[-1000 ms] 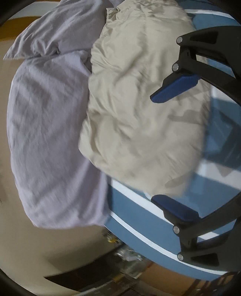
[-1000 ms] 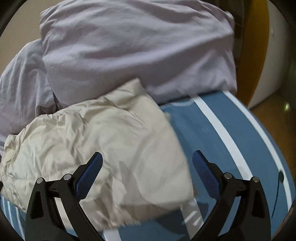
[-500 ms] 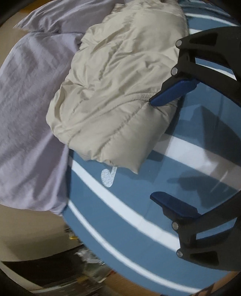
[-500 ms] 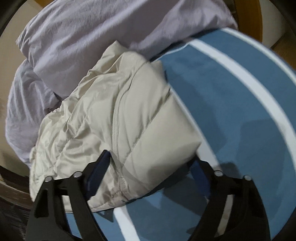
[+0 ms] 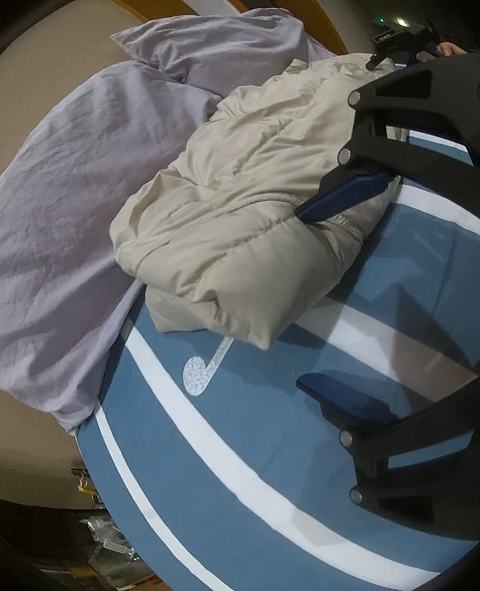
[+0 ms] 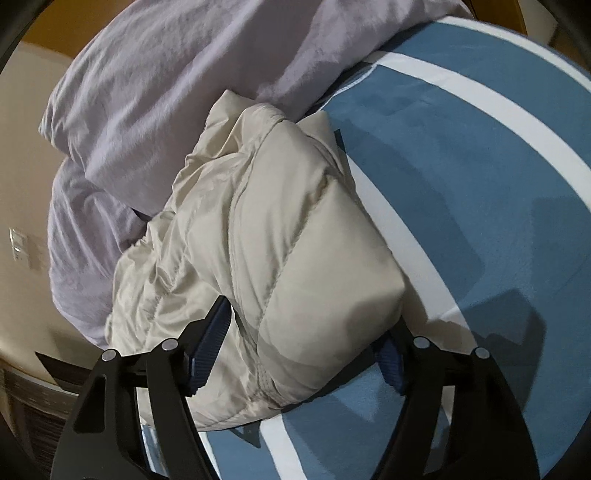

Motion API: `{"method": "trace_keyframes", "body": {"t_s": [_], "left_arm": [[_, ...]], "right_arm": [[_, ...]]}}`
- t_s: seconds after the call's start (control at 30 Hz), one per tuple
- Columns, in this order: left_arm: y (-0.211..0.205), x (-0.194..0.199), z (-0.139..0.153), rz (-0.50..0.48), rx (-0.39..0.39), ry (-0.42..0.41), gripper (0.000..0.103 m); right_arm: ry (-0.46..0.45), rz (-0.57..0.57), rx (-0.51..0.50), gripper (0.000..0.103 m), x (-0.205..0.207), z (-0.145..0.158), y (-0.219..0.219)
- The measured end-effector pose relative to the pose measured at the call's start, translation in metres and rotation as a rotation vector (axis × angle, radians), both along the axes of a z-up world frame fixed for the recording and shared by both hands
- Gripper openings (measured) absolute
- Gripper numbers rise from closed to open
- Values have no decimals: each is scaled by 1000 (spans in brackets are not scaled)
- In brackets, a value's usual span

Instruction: Fold large clothes

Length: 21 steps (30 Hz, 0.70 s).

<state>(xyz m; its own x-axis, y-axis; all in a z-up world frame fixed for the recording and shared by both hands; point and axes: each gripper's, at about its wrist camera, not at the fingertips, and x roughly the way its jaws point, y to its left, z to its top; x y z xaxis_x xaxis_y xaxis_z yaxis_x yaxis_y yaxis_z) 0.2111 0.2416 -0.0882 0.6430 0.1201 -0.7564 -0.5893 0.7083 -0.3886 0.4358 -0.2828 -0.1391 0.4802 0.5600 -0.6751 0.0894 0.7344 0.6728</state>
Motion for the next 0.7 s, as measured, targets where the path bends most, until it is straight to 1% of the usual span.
{"method": "trace_keyframes", "body": {"t_s": [0.07,0.3,0.43,0.57,0.7], "left_arm": [[2,2,3,1,6,-1,83],[-3,12,9,6,63,25,83],[-1,13,10,11,58,29,83],[0,11,15,13,62,9,84],[3,11,21,15,33,-30,85]], "right_arm": [[4,3,-4,74,0,1,1],[6,15,-38,74,-3,3,4],[8,18,-44,74,-2,5,5],[10,19,-36,74,-2,5,5],[12,23,-18,80,-1,4,6]]}}
